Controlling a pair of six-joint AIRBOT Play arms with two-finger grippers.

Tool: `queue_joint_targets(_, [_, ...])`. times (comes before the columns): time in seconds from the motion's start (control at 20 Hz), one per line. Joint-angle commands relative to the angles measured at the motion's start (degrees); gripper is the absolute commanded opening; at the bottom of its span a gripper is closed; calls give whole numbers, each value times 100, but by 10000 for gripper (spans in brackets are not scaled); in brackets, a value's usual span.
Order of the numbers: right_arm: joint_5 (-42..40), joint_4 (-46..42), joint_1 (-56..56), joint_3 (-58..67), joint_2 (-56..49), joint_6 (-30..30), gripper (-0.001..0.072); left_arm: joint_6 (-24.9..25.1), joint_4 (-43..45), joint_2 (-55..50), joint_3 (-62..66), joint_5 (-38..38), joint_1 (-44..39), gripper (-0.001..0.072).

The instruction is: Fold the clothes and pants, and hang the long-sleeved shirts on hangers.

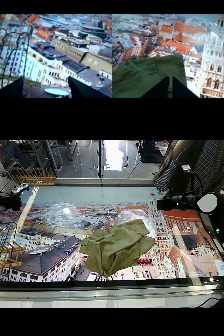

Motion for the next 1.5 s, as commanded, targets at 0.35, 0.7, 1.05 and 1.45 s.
queue_joint_targets(0.35, [2,0,7,0,-4,0,92,2,0,-2,4,0,0,587])
queue_joint_targets(0.7, [-400,-339,-52,46,-2,-2258,92,-17,-44,-2,4,328,-2,587])
queue_joint_targets(1.05, [-155,1233,55,46,160,-1331,92,13,-1261,-2,-13,-1117,7,588])
queue_joint_targets(1.45, [2664,2264,55,-44,188,-1185,24,1202,-3665,-7,-1370,-1716,2,620])
